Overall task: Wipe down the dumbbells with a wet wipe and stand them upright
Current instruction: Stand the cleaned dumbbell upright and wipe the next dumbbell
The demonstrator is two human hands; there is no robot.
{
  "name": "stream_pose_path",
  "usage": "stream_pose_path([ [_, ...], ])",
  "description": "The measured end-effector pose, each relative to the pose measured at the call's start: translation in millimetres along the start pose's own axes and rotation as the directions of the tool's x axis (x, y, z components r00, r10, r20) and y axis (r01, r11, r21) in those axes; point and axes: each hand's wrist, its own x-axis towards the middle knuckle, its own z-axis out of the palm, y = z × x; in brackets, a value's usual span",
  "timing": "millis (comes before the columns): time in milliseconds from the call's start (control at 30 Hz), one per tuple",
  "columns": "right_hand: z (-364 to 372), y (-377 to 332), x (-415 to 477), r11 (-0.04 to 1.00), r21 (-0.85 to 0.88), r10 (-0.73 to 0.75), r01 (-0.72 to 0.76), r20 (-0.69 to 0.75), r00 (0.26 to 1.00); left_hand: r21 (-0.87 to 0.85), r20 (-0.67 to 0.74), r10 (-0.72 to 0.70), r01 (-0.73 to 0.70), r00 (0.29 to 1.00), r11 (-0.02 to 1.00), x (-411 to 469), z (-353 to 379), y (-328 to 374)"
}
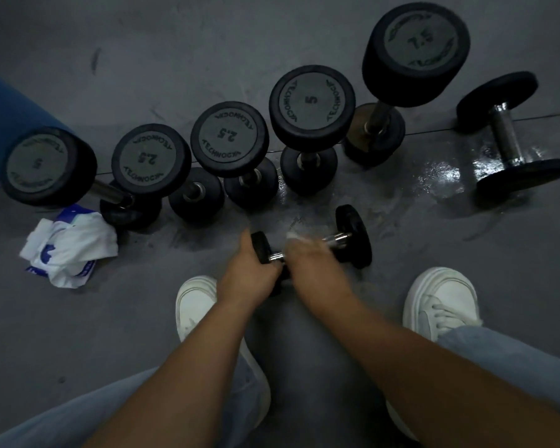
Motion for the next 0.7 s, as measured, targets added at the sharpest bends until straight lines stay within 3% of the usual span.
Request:
stream_pose_path([
  [67,0,-1,-1,0.998,-0.011,-0.055,0.056,0.07,0.996,0.003,-0.16,0.009,-0.009,0.987,1.0,-12,9,-1],
  [133,-7,3,10,0.995,-0.017,0.101,-0.101,0.031,0.994,-0.006,-0.216,0.064,-0.067,0.974,0.998,-16,14,-1],
  [167,-7,0,13,0.991,-0.047,0.123,-0.121,0.034,0.992,-0.015,-0.165,0.101,-0.105,0.981,0.994,-14,16,-3],
  [267,0,-8,15,0.988,-0.099,-0.106,0.118,0.119,0.987,-0.049,0.011,0.152,-0.151,0.988,0.987,-9,16,-6],
  [300,0,-1,17,0.989,-0.09,-0.105,0.115,0.101,0.989,-0.038,0.02,0.15,-0.149,0.989,0.988,-6,14,-5],
  [400,-4,12,25,0.977,-0.19,0.113,-0.098,0.072,0.991,-0.022,-0.05,0.132,-0.133,0.99,0.991,-3,9,-2],
  [500,4,2,22,0.971,-0.214,-0.079,0.106,0.132,0.988,-0.028,-0.063,0.098,-0.1,0.993,0.995,-1,8,3],
  [600,-4,9,24,0.98,-0.195,0.047,-0.028,0.095,0.994,-0.001,-0.038,0.098,-0.098,0.994,0.995,9,-2,4],
  [700,0,11,16,0.973,-0.198,-0.084,0.116,0.163,0.983,0.118,-0.029,0.092,-0.088,0.995,0.989,10,-8,0],
])
